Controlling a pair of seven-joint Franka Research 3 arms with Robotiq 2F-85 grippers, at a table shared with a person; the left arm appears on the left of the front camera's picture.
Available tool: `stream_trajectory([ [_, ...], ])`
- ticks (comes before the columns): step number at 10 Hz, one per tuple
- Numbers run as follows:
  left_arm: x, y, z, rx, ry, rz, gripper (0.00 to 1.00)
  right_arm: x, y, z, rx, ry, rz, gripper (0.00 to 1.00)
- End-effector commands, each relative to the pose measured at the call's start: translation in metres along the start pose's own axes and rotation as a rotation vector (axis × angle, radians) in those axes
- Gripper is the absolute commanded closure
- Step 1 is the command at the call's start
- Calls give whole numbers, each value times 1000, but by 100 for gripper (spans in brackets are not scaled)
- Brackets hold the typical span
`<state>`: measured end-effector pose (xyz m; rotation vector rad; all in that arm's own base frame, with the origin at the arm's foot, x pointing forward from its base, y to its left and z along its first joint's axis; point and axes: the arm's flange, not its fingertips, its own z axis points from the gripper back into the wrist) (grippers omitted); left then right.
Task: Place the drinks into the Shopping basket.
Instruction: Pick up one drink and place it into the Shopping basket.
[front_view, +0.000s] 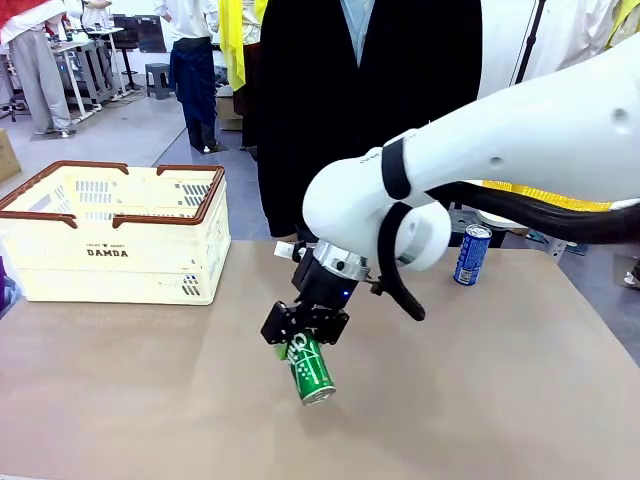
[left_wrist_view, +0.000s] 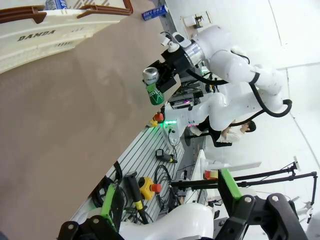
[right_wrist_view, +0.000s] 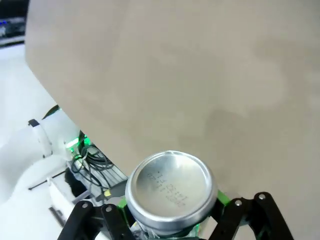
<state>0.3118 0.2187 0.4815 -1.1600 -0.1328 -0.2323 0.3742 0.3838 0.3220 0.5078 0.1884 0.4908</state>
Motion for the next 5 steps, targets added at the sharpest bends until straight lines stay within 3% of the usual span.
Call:
stream_trajectory([
  [1,0,-5,0,-11,-7,8,0,4,-10,27,190,17,22,100],
  [2,0,-5,0,-11,-7,8,0,0,0,0,0,0,0,100],
  [5,0,-5,0,-11,-7,8,0,7,-8,1,52,22,-4,100],
])
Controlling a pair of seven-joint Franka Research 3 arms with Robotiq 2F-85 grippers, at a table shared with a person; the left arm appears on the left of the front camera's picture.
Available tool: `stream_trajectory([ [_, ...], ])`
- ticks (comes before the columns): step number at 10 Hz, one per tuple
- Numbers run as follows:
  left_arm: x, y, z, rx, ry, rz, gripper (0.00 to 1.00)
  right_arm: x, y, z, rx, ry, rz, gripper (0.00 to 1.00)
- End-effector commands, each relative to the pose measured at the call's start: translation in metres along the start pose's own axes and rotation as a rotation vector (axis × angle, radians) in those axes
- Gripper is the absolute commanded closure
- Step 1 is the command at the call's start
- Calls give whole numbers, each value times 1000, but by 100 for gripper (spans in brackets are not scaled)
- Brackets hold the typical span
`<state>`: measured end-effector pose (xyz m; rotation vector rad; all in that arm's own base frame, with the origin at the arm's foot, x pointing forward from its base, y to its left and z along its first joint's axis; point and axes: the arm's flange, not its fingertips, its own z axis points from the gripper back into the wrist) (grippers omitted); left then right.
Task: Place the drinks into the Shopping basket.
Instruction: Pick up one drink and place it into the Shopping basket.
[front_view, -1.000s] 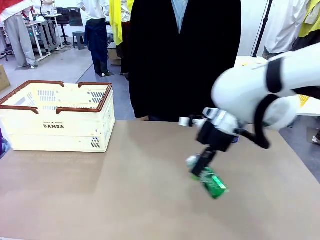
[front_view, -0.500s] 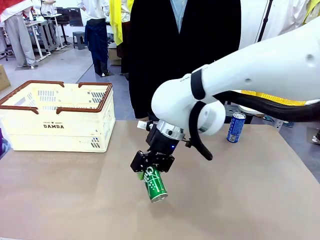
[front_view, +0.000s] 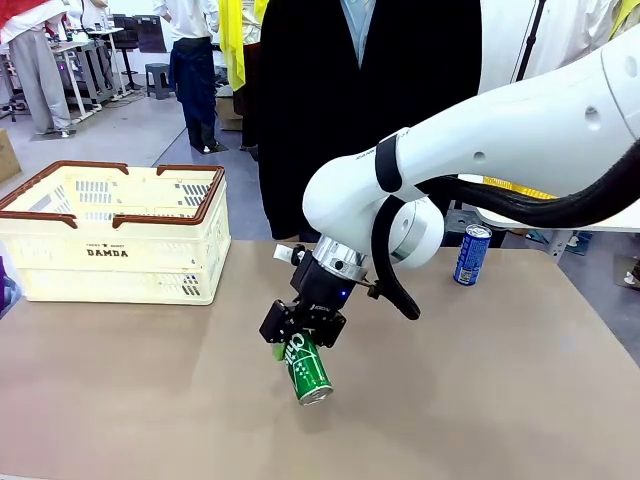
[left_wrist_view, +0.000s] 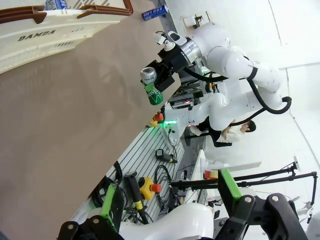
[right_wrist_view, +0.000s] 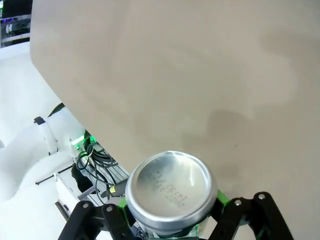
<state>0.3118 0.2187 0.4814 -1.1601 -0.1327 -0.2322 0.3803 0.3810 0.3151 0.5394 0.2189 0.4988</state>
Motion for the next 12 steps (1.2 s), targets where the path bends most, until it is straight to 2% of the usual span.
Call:
stream_trajectory([
  [1,0,-5,0,-11,-7,8,0,0,-5,10,21,-32,-180,100],
  [2,0,-5,0,-11,-7,8,0,3,-2,8,19,-56,-366,100],
  [3,0,-5,0,-11,-7,8,0,8,2,2,6,-41,-444,100],
  [6,0,-5,0,-11,-7,8,0,28,3,-12,-114,-91,-585,100],
  [7,0,-5,0,-11,-7,8,0,34,1,-17,-195,-105,-584,100],
  [10,0,-5,0,-11,-7,8,0,45,-5,-29,-317,-87,-537,100],
  [12,0,-5,0,-11,-7,8,0,47,-6,-30,-325,-108,-552,100],
])
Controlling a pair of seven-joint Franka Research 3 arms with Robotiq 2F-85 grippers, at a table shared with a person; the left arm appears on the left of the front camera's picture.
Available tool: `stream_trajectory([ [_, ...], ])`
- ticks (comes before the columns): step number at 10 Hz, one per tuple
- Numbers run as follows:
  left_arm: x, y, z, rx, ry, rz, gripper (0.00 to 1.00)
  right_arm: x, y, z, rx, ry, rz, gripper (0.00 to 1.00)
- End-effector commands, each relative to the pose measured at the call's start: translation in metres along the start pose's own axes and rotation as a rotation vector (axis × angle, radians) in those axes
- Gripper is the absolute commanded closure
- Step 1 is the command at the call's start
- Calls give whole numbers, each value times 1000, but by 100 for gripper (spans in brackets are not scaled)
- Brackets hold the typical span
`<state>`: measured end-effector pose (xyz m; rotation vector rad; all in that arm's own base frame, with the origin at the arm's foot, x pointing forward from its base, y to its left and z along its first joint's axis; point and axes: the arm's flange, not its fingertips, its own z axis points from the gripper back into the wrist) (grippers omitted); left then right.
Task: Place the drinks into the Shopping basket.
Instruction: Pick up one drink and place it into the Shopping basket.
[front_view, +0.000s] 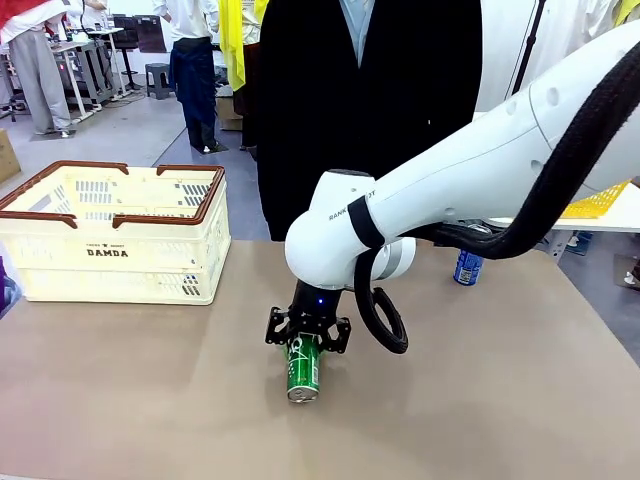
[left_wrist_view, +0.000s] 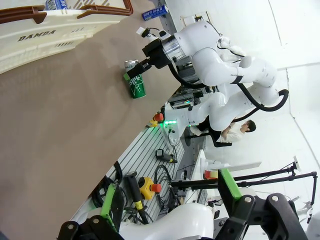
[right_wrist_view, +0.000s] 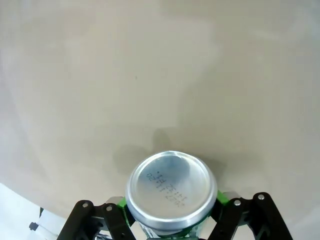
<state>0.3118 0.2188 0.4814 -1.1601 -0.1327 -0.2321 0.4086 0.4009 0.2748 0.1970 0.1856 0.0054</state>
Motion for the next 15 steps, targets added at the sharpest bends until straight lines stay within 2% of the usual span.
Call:
stream_trajectory([
  [1,0,-5,0,-11,-7,7,0,3,14,6,-34,-25,-49,42],
  [2,0,-5,0,-11,-7,7,0,3,14,7,-31,-29,-48,0],
  [8,0,-5,0,-11,-7,7,0,-3,5,23,4,-59,-41,0],
  [10,0,-5,0,-11,-7,7,0,-6,-11,42,103,-75,-37,0],
  [11,0,-5,0,-11,-7,7,0,-7,-41,65,247,-93,-51,0],
  [12,0,-5,0,-11,-7,7,0,-18,-82,90,346,-68,-74,0],
  [14,0,-5,0,-11,-7,7,0,-45,-184,136,522,28,8,0],
  [15,0,-5,0,-11,-7,7,0,-56,-237,152,685,85,65,0],
])
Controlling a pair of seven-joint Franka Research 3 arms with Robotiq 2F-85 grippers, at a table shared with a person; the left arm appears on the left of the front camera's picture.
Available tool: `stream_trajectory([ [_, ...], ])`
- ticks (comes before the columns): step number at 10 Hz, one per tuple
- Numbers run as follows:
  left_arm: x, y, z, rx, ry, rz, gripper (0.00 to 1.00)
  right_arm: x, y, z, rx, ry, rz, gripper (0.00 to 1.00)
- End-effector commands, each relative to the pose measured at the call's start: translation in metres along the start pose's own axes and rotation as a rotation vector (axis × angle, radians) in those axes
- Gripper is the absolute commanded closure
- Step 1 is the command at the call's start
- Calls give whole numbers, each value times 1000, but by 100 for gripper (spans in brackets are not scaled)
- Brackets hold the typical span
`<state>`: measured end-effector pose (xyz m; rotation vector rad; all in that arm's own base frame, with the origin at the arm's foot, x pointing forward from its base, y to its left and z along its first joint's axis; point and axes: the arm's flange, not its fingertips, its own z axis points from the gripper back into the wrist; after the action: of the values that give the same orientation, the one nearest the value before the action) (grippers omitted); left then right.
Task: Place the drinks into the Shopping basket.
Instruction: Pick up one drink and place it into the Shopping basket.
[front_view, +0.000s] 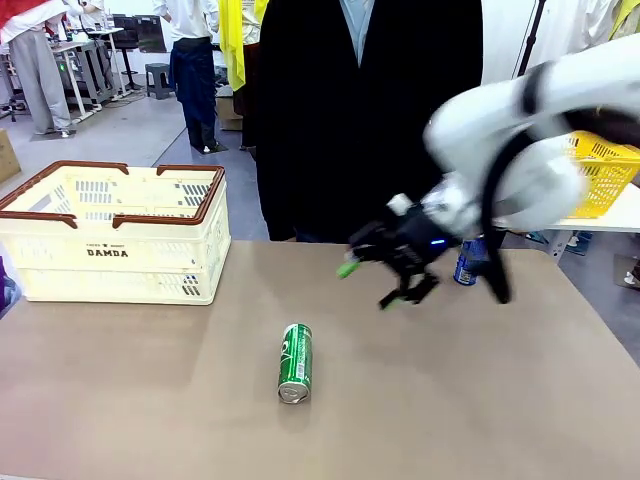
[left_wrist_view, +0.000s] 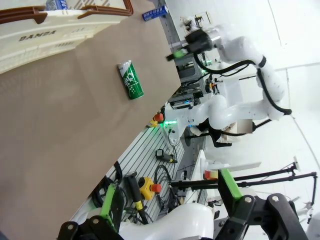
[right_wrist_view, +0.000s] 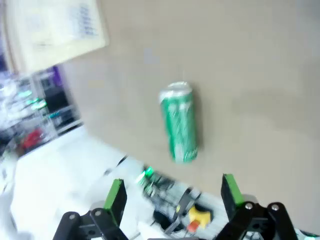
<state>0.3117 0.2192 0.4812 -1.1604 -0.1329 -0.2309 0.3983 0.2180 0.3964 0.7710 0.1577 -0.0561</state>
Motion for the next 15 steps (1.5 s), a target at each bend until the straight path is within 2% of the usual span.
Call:
stream_trajectory([
  [1,0,-5,0,-11,-6,7,0,-27,-108,87,302,145,50,0],
  [2,0,-5,0,-11,-6,7,0,-33,-141,118,474,150,95,0],
  [4,0,-5,0,-11,-6,7,0,-36,-201,155,674,26,100,0],
  [5,0,-5,0,-11,-6,7,0,-38,-229,164,768,-70,64,0],
  [6,0,-5,0,-11,-6,7,0,-41,-247,165,807,-178,34,0],
  [7,0,-5,0,-11,-6,7,0,-45,-256,157,794,-246,43,0],
  [8,0,-5,0,-11,-6,7,0,-47,-250,143,703,-371,-67,0],
  [9,0,-5,0,-11,-6,7,0,-55,-267,172,793,-170,7,0],
  [13,0,0,0,0,-1,0,0,-55,-267,172,793,-170,7,0],
  [14,12,-34,8,-130,0,21,0,-55,-267,172,793,-170,7,0],
  [15,26,-74,-33,-72,120,121,0,-55,-267,172,793,-170,7,0],
])
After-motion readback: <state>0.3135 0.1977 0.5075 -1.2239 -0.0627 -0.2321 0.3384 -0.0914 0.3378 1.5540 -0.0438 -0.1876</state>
